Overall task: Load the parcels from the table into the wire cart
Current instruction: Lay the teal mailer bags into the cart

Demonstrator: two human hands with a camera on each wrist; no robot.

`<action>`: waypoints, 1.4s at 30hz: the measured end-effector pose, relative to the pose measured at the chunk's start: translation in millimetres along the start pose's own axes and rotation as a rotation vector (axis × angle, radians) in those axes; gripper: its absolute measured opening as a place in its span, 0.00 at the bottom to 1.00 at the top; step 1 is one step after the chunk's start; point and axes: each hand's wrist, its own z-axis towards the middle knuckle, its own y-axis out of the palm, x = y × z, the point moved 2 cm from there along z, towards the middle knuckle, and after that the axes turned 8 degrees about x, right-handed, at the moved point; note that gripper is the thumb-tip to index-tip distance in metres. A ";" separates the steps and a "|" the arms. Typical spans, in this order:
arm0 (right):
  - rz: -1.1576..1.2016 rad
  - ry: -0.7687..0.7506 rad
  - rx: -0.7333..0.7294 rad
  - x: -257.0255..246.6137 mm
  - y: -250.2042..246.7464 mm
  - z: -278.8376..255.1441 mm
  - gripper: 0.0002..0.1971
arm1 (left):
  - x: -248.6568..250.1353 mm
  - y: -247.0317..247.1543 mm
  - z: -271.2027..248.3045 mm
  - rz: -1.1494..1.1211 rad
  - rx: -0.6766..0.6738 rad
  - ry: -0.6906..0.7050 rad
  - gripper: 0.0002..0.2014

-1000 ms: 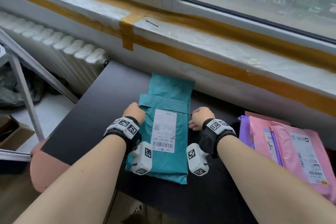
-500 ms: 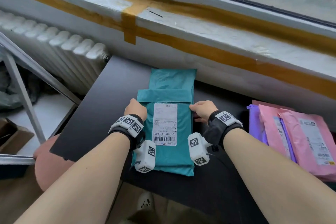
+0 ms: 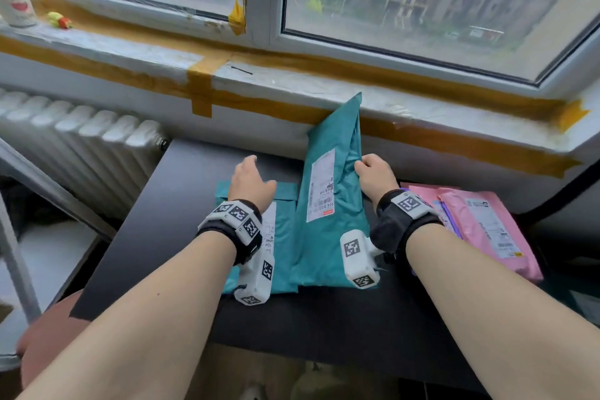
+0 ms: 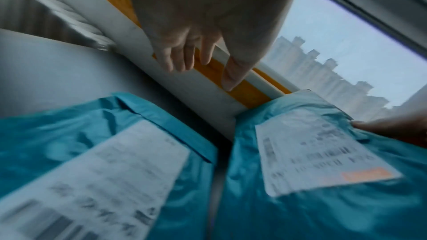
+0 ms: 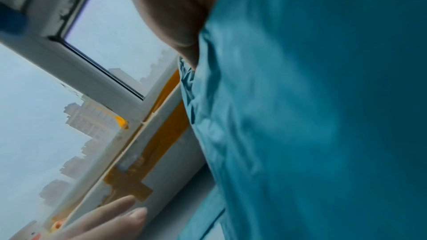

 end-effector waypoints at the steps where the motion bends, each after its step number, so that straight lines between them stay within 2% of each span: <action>1: 0.018 -0.011 0.012 -2.6 -9.2 -5.2 0.08 | 8.7 4.9 -3.4 -0.035 -0.046 0.008 0.32; 6: -0.005 -0.101 -0.003 -3.3 -50.8 -35.8 0.06 | 45.7 26.2 -30.9 -0.133 -0.132 0.135 0.44; 9: -0.075 -0.103 0.005 12.3 -71.4 -53.5 0.12 | 66.7 33.5 -52.7 -0.096 -0.101 0.263 0.48; 13: -0.187 -0.096 0.057 40.4 -101.8 -81.1 0.12 | 103.2 40.9 -87.1 0.144 0.094 0.738 0.51; 16: -0.187 -0.071 0.074 57.2 -126.5 -98.9 0.16 | 138.2 50.2 -120.0 0.277 0.067 0.968 0.53; 18: -0.177 -0.059 0.083 65.3 -146.5 -113.0 0.21 | 161.2 56.2 -141.1 0.343 0.067 1.072 0.51; 19: -0.174 -0.055 0.088 70.5 -157.5 -119.6 0.22 | 170.6 60.3 -151.4 0.381 0.071 1.121 0.47; 21: -0.158 -0.051 0.136 81.5 -179.4 -132.6 0.19 | 185.3 68.8 -170.9 0.464 0.066 1.191 0.28; 22: -0.150 -0.048 0.174 88.0 -190.3 -138.7 0.17 | 191.0 72.9 -180.4 0.491 0.063 1.192 0.19; 23: -0.155 -0.035 0.215 96.8 -200.6 -143.4 0.15 | 195.7 77.2 -190.4 0.491 0.059 1.170 0.14; 27: -0.142 0.024 0.317 142.5 -246.3 -168.5 0.12 | 213.1 98.0 -240.2 0.389 0.105 1.030 0.13; 30: -0.199 0.057 0.490 186.7 -292.7 -194.2 0.22 | 227.3 115.8 -282.5 0.320 0.117 0.918 0.13; 33: -0.207 0.182 0.650 235.6 -342.4 -219.6 0.32 | 242.5 134.1 -321.2 0.256 0.112 0.795 0.14; 36: -0.057 0.345 0.593 285.1 -380.8 -242.1 0.39 | 255.2 153.6 -356.1 0.192 0.089 0.686 0.14; 38: 0.039 0.397 0.543 313.2 -398.7 -257.3 0.41 | 263.2 169.5 -380.0 0.149 0.047 0.656 0.14; 42: 0.082 0.447 0.610 361.3 -432.6 -283.3 0.38 | 275.8 207.0 -429.4 0.072 -0.030 0.638 0.16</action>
